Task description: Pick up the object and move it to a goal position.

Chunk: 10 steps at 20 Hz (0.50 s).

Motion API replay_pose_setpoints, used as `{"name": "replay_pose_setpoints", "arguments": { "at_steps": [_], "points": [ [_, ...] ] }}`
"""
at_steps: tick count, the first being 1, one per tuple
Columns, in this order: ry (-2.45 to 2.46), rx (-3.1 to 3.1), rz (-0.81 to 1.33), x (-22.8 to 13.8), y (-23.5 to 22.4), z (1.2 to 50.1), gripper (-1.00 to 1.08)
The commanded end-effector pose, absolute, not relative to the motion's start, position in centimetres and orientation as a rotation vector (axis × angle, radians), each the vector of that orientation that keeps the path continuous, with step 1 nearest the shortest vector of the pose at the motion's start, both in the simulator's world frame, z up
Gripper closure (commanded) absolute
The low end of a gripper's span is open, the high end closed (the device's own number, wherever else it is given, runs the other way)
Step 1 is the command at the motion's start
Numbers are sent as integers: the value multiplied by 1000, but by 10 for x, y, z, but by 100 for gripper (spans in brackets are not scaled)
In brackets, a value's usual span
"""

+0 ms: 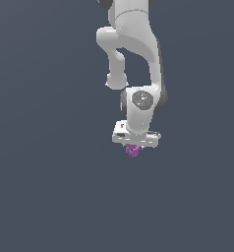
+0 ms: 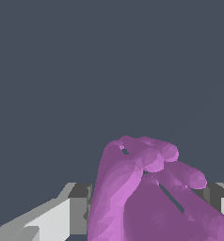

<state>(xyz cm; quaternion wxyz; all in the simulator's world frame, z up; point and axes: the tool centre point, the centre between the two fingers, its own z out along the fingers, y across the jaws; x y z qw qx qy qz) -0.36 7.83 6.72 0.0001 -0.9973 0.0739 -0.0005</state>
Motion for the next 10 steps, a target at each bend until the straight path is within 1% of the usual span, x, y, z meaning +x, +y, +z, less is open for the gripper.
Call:
{"name": "replay_pose_setpoints", "arguments": {
  "at_steps": [1, 6, 10],
  "points": [
    [232, -3133, 0, -4, 78, 67, 108],
    [232, -3133, -1, -3, 77, 68, 108],
    [232, -3133, -1, -2, 64, 74, 108]
  ]
}}
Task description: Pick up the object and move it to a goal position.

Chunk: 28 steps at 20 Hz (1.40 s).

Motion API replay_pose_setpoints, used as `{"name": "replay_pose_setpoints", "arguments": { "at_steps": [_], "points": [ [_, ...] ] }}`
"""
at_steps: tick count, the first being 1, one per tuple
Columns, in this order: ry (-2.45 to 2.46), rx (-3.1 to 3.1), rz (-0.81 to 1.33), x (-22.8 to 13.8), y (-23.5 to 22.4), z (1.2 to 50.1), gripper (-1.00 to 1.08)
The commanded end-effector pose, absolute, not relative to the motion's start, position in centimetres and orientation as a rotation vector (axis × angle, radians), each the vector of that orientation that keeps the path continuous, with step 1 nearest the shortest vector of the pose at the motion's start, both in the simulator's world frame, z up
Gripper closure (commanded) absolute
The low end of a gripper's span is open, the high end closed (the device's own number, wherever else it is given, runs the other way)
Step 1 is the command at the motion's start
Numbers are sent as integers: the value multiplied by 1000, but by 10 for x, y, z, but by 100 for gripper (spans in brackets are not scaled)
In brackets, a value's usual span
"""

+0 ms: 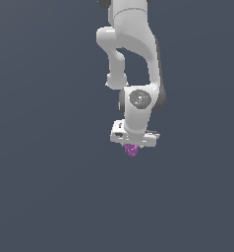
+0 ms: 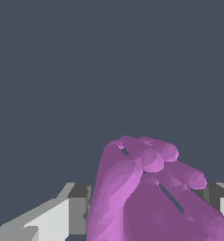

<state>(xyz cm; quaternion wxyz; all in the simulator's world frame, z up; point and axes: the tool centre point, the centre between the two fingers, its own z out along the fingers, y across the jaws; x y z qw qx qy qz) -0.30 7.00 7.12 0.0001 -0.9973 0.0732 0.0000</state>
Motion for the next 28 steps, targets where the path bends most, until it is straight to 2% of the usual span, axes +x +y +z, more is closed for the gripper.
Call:
{"name": "replay_pose_setpoints", "arguments": {
  "at_steps": [1, 18, 23, 28],
  "points": [
    [232, -3133, -1, -2, 59, 77, 108],
    [232, -3132, 0, 19, -95, 152, 108],
    [232, -3133, 0, 23, -115, 161, 108],
    [232, -3133, 0, 24, -114, 161, 108]
  ]
}}
